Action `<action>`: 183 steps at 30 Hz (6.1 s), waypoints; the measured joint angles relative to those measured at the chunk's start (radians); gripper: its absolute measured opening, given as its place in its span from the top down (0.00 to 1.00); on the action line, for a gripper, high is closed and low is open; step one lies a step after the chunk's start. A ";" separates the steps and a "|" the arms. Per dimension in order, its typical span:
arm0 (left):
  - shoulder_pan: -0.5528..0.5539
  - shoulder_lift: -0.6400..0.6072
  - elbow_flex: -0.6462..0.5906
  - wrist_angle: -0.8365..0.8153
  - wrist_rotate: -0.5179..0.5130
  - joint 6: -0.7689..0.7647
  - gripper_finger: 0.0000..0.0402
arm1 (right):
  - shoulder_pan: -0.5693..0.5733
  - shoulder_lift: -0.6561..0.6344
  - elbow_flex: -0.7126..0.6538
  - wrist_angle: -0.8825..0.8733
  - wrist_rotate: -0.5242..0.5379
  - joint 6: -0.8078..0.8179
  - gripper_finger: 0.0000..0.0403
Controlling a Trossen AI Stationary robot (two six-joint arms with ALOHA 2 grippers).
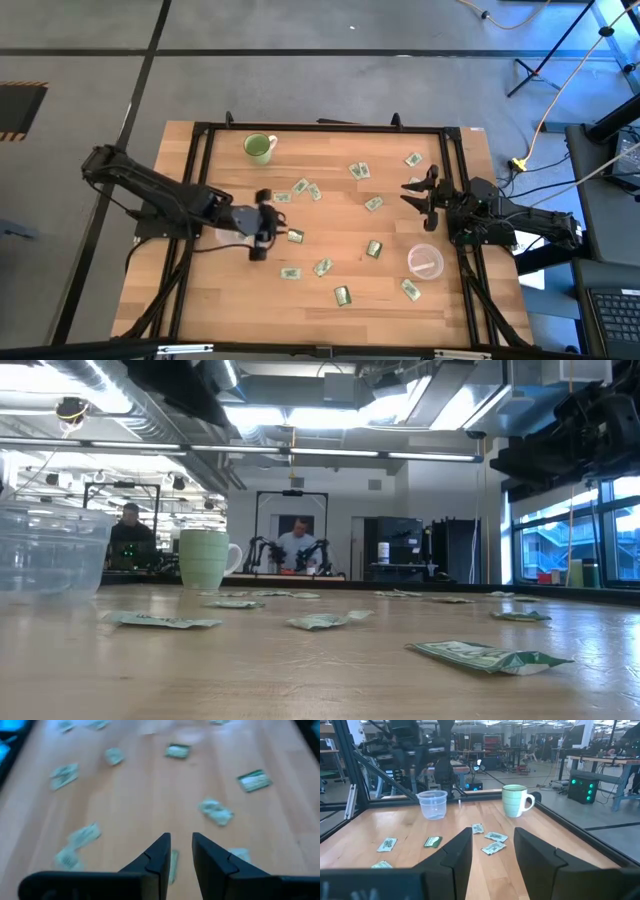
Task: Pick and place items into bin
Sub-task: Put the stevia packet into the left transparent bin
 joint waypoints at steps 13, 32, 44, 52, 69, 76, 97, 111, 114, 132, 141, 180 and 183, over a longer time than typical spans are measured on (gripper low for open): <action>-0.035 0.336 0.000 0.185 0.202 0.063 0.81 | 0.000 0.000 0.000 -0.003 0.000 -0.004 0.63; -0.139 0.514 0.000 0.221 0.242 0.039 0.81 | 0.000 0.001 0.000 -0.003 0.000 -0.005 0.63; -0.138 0.587 0.005 0.227 0.239 0.022 0.82 | 0.000 0.001 0.000 -0.003 0.000 -0.009 0.63; -0.138 0.599 0.006 0.233 0.234 0.022 0.90 | 0.000 0.001 0.000 -0.003 0.000 -0.027 0.63; -0.138 0.580 0.000 0.243 0.225 0.022 1.00 | 0.000 0.001 0.000 -0.003 0.000 -0.027 0.63; -0.137 0.426 -0.006 0.237 0.195 0.033 1.00 | 0.000 0.000 0.000 -0.003 0.000 -0.027 0.63; -0.138 -0.079 -0.002 -0.503 -0.106 -0.599 1.00 | 0.000 0.000 0.000 -0.003 0.000 -0.027 0.63; -0.169 -0.080 -0.002 -0.636 -0.095 -0.782 1.00 | 0.000 0.000 0.000 -0.003 0.000 -0.028 0.63; -0.197 -0.081 -0.002 -0.645 -0.117 -0.824 1.00 | 0.000 0.000 0.000 -0.003 0.000 -0.031 0.63; -0.243 -0.081 -0.167 -0.644 -0.075 -1.126 0.99 | 0.000 0.000 0.000 -0.003 0.000 -0.031 0.63; -0.243 -0.081 -0.167 -0.630 -0.091 -1.130 0.98 | 0.000 0.000 0.000 -0.003 0.000 -0.031 0.63; 0.369 0.095 -0.010 -0.188 0.014 -0.108 0.73 | 0.000 0.001 0.000 -0.003 0.000 -0.028 0.63; 0.433 0.172 -0.010 -0.144 0.071 -0.061 0.76 | 0.000 0.001 0.000 -0.003 0.000 -0.030 0.63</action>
